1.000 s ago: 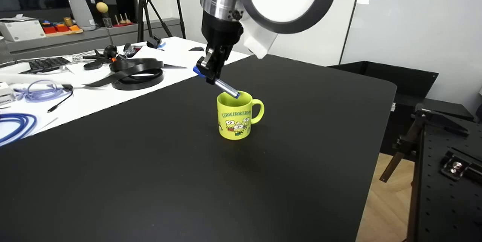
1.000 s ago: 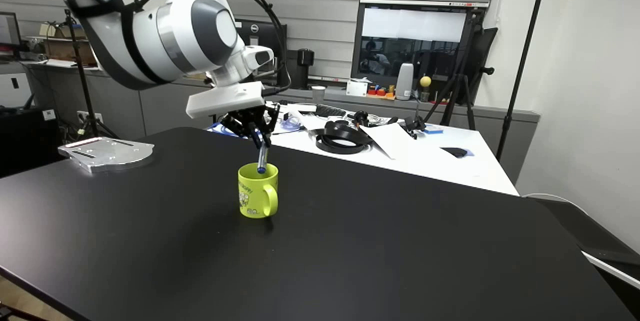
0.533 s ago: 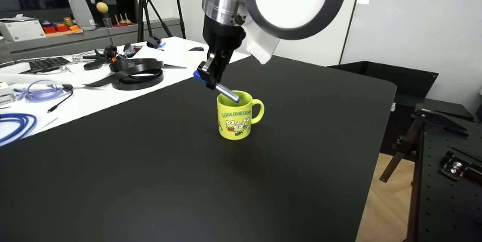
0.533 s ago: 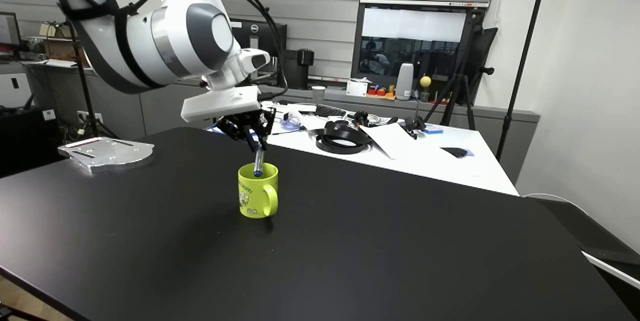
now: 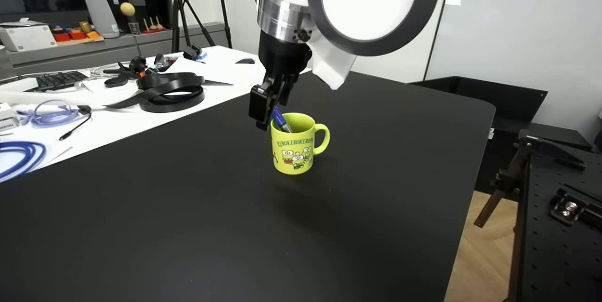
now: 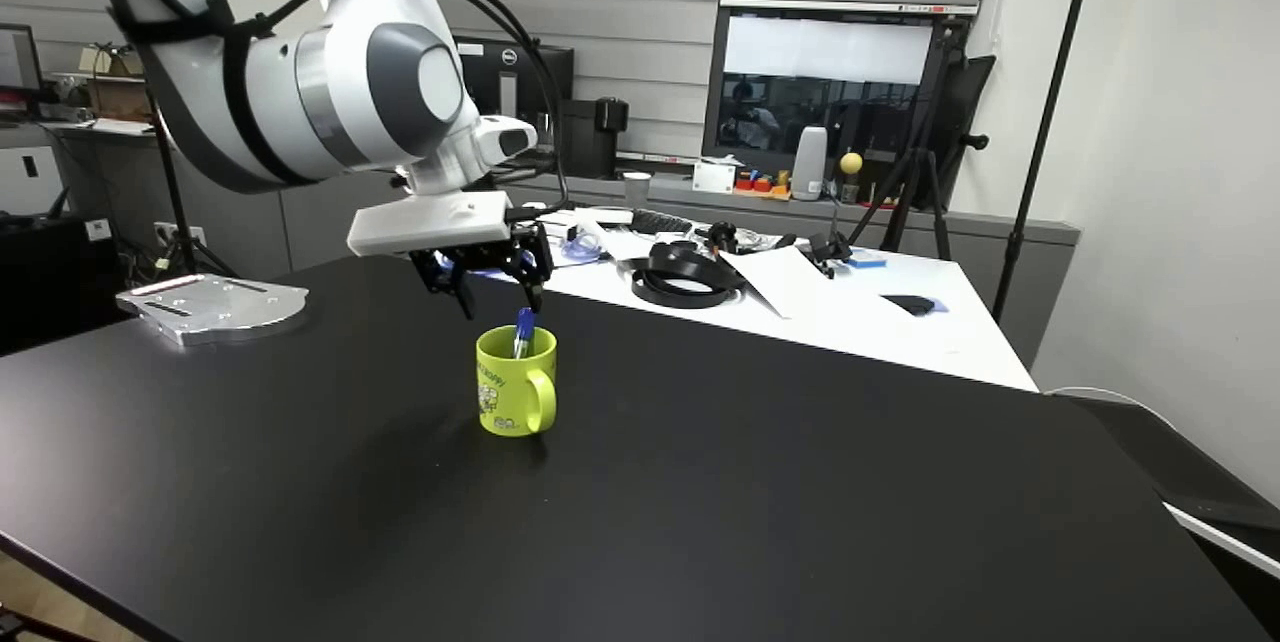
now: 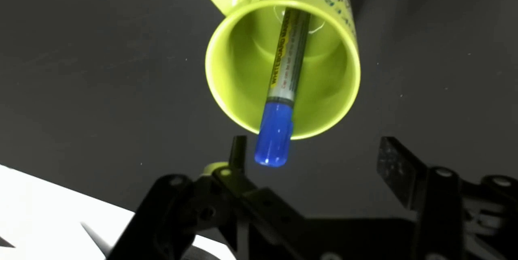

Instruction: Put the marker inside the cup

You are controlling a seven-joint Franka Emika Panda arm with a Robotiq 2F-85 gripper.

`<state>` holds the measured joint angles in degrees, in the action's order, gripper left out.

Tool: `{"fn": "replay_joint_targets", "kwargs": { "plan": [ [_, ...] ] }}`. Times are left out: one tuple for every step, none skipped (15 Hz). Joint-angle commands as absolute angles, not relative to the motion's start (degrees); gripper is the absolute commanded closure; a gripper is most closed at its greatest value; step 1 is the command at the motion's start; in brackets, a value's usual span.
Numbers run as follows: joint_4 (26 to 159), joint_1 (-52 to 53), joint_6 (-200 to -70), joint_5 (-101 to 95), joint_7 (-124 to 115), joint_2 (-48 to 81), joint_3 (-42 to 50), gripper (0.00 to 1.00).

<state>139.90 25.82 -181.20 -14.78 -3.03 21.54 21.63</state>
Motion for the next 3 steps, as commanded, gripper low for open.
{"fn": "replay_joint_targets", "kwargs": {
  "plan": [
    [141.3, 15.0, -171.7, -11.5, 1.4, 15.6, 10.6, 0.00],
    [140.6, 14.6, -169.3, -11.9, 1.7, 15.0, 10.8, 0.00],
    [140.2, 12.6, -166.9, -11.7, 2.5, 13.9, 9.2, 0.00]
  ]
}}
